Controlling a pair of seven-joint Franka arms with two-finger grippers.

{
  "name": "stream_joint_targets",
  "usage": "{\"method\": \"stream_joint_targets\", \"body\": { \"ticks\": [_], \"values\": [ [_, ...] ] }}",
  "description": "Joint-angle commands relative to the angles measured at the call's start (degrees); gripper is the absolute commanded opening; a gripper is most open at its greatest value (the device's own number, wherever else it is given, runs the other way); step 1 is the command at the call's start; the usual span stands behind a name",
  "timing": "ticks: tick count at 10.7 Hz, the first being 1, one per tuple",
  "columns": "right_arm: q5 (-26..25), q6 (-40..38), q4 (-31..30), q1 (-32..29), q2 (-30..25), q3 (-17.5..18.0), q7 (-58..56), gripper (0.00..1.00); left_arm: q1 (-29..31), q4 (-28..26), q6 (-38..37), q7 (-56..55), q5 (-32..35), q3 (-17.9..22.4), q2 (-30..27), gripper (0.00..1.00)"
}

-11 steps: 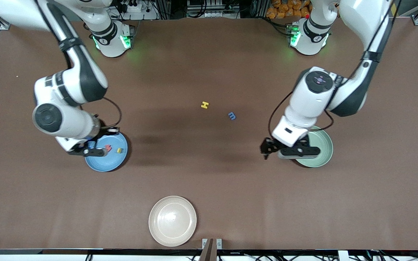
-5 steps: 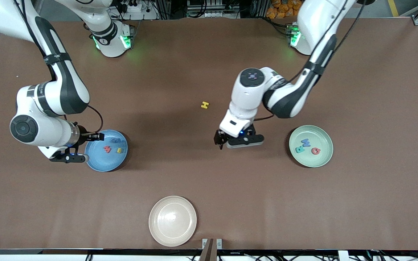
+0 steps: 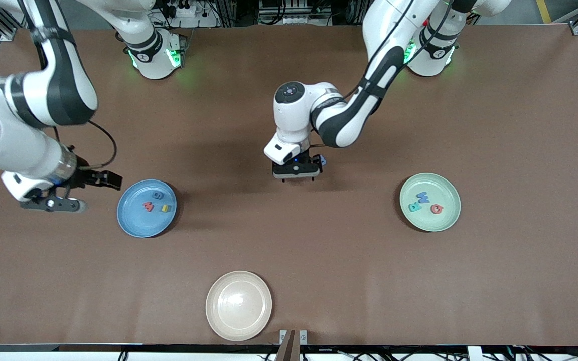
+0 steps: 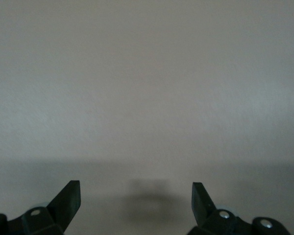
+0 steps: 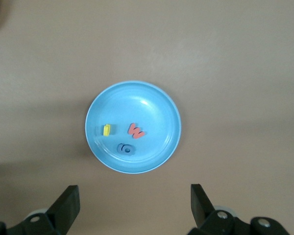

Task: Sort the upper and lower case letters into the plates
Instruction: 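Lower the left gripper onto the yellow H while the right gripper withdraws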

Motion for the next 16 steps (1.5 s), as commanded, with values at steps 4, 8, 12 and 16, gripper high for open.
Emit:
{"method": "stream_joint_targets", "body": {
  "ticks": [4,8,12,16],
  "values": [
    [1.30,-1.52,-1.13,-1.18,-8.90,0.52,-4.24,1.00,-0.76,2.10,-2.80,0.21,-10.58,-4.15,0.63,1.00],
    [1.56,-7.33,1.42,-3.81,-8.81,0.60,-4.24,1.00,-0.77,0.79,-3.32,0.55,-13.39,-10.12,1.86,1.00],
    [5.41,-13.47,7.38,-5.30,-4.96,0.87,-4.50,1.00,1.78,-0.71,-11.67,13.90,-20.43,-11.28,0.81,1.00],
    [5.43,-13.14,7.40,-5.14,-3.98,0.87,-5.11,1.00,1.00,-0.45,-9.40,13.39,-19.64,-10.84,4.31,1.00]
  ]
}}
